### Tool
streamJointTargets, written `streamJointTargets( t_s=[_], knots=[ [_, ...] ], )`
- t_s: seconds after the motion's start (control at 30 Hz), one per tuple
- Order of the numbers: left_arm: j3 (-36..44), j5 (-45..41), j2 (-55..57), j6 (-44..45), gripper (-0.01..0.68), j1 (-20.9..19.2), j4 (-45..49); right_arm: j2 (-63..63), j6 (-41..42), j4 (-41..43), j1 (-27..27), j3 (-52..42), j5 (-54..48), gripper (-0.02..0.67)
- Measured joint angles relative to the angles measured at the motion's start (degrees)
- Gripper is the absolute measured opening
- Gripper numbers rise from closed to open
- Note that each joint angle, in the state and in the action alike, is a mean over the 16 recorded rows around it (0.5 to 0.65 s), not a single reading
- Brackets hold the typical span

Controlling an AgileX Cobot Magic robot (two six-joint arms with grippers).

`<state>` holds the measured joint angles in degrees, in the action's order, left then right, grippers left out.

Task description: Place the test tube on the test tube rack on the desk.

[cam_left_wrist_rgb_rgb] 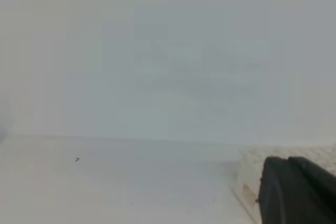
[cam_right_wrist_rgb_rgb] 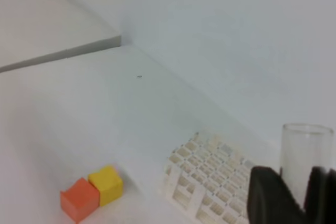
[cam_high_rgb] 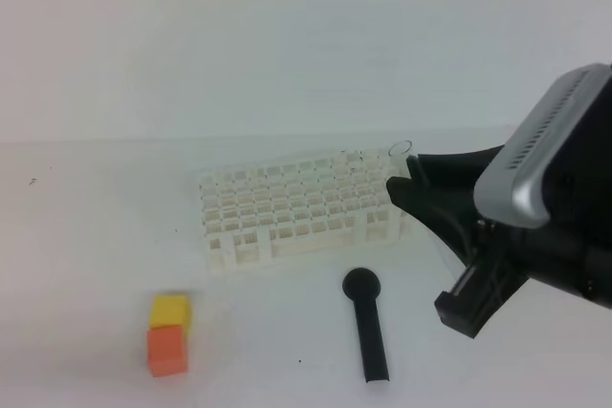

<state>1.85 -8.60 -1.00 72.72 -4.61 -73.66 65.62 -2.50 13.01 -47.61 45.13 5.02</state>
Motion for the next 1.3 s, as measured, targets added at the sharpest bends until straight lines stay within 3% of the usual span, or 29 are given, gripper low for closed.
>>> streamJointTargets(
  t_s=[0.53, 1.3],
  knots=[
    [0.0, 0.0, 0.1, 0.2, -0.001, 0.0, -0.5, 21.5, 5.4, -7.2, 0.0, 7.1, 27.1, 0.128],
    [-0.3, 0.0, 0.3, 0.1, -0.001, 0.0, -1.6, 56.2, 4.8, -14.0, 0.0, 33.2, 39.8, 0.128]
  ],
)
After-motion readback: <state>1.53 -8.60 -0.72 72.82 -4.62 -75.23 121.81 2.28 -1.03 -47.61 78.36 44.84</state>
